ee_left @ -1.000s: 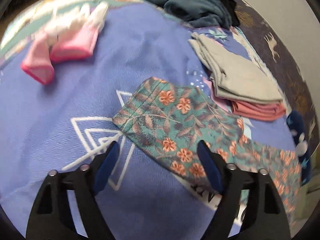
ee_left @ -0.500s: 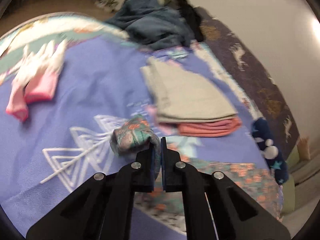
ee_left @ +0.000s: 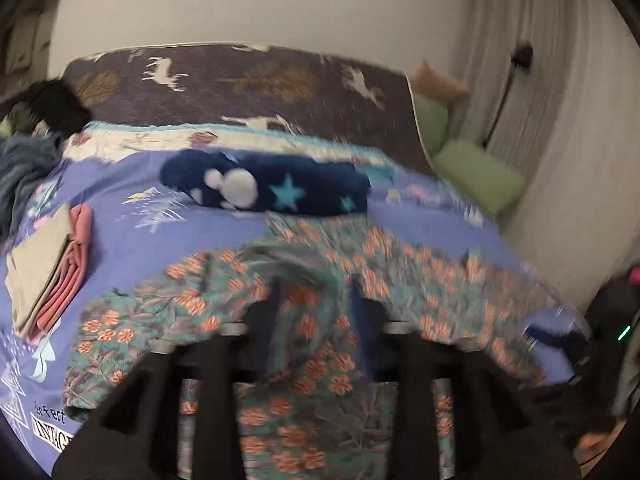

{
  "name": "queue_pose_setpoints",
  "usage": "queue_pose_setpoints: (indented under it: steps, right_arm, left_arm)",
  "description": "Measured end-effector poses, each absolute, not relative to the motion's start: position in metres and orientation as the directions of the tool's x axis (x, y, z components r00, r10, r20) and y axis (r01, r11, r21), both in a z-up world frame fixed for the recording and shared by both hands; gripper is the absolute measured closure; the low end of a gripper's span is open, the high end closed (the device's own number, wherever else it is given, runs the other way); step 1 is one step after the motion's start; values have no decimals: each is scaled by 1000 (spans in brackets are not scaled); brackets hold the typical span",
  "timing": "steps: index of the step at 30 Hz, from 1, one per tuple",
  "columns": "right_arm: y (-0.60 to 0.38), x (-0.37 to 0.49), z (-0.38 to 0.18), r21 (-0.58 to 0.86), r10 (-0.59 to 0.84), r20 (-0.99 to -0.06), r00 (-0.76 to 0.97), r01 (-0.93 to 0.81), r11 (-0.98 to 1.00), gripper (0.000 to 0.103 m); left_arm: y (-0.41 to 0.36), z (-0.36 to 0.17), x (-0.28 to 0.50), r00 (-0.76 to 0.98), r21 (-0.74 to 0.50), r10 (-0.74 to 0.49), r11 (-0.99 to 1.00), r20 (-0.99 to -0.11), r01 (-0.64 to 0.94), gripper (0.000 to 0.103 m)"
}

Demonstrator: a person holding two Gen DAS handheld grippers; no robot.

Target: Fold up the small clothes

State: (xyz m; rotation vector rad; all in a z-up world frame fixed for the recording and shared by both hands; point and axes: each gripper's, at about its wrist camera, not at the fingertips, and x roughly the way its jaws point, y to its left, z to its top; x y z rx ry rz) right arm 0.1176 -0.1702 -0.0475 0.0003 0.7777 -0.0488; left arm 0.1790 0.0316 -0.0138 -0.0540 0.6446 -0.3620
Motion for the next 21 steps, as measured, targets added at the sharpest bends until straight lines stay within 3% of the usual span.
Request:
queue_pose_setpoints:
  steps: [3,4,6,8,9,12,14,18,21]
  right_arm:
    - [-192,119,-53,82,23,-729,684,54,995,3]
    - [-198,120,-54,117,55,-735,676,47,992,10]
    - [-204,128,-57,186,131,-752,646,17,982,28]
    - [-203,140,-61,256,227,-766,602,-39,966,59]
    - [-199,149,-63,294,284,-771,570,-78,953,62]
    - [-178,172,-66,353,386,-764,516,-165,921,59]
    - [-160,186,-67,357,416,-762,495,-214,909,42]
    - [-129,219,-72,373,462,-764,451,-275,886,37]
    - [-109,246,-81,347,448,-784,430,-293,891,36]
  left_arm:
    - [7,-37,173,741,-46,-289,943,-606,330,39]
    - [11,-42,171,736,-30,-276,944,-617,329,37]
    - [27,-45,165,750,-7,-232,957,-620,290,25]
    - [51,-44,152,776,10,-184,971,-603,238,18]
    - [60,-44,146,784,19,-163,976,-598,217,16]
    - [88,-49,140,793,70,-70,988,-605,140,11]
    - [110,-59,138,784,98,4,992,-621,74,10]
    - [155,-78,141,732,122,139,990,-667,-77,10]
    - [183,-88,145,704,48,122,991,-700,-124,10]
